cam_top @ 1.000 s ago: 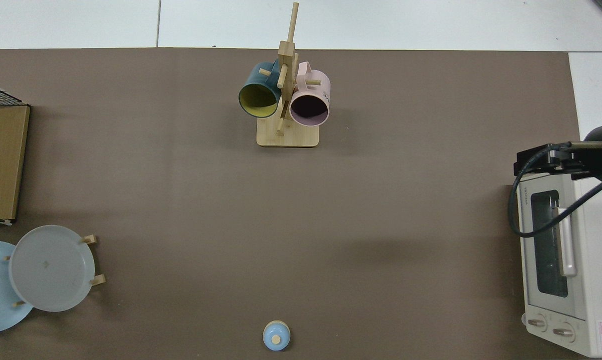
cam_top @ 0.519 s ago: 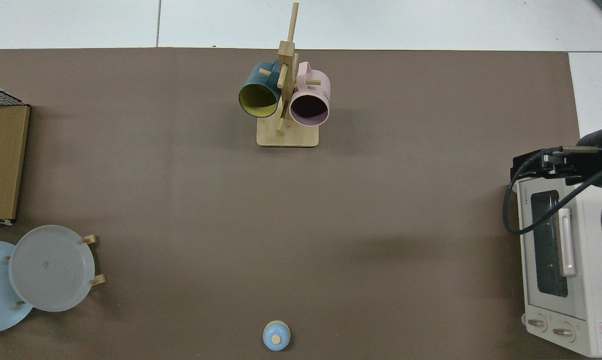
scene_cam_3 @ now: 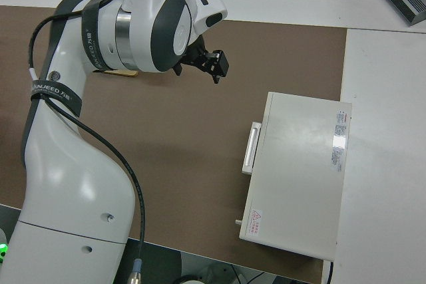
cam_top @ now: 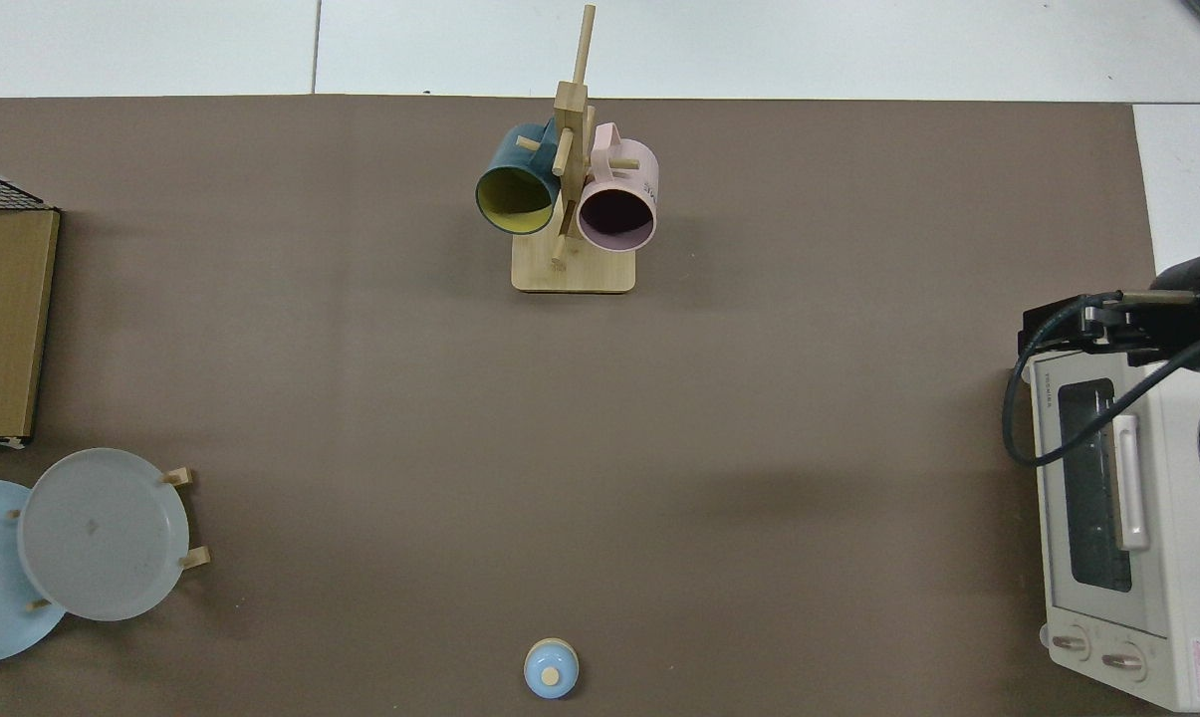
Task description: Put markers into pen holder
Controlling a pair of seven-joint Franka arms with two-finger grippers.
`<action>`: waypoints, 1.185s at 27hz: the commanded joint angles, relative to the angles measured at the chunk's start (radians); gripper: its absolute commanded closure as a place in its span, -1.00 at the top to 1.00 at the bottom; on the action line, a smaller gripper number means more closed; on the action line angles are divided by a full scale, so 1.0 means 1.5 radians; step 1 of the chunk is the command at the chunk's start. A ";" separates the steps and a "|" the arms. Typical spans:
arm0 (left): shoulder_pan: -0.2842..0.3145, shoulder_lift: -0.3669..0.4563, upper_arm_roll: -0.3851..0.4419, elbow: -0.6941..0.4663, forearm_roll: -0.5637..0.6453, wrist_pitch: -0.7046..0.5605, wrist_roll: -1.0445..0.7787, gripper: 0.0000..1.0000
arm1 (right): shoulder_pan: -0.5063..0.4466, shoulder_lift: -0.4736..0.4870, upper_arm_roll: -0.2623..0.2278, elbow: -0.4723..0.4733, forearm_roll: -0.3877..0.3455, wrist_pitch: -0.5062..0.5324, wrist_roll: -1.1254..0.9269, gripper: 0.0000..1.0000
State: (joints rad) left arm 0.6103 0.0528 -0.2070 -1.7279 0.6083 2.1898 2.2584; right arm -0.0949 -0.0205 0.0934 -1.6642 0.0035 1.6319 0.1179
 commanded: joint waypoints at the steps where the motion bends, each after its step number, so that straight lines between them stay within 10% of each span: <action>1: 0.010 -0.009 -0.005 -0.018 -0.015 -0.002 0.012 -1.00 | -0.011 -0.017 0.005 -0.024 0.001 0.023 -0.015 1.00; 11: 0.010 -0.005 -0.005 -0.013 -0.020 0.012 0.012 -0.94 | -0.011 -0.017 0.005 -0.023 0.001 0.023 -0.015 1.00; 13: 0.009 -0.002 -0.005 -0.011 -0.018 0.015 0.014 0.73 | -0.011 -0.017 0.005 -0.024 0.001 0.023 -0.015 1.00; 14: 0.009 -0.001 -0.005 -0.008 -0.020 0.015 0.007 1.00 | -0.011 -0.017 0.005 -0.024 0.001 0.023 -0.015 1.00; 25: -0.008 -0.015 -0.040 0.047 -0.057 -0.017 -0.045 1.00 | -0.017 -0.012 0.005 -0.037 0.000 0.024 -0.014 1.00; 32: -0.009 -0.028 -0.092 0.064 -0.117 -0.087 -0.295 1.00 | -0.038 -0.008 0.005 -0.050 0.000 0.063 -0.015 1.00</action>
State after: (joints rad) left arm 0.6060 0.0225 -0.3085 -1.6439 0.4774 2.1283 2.0285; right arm -0.1181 -0.0192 0.0914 -1.7111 0.0035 1.6894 0.1179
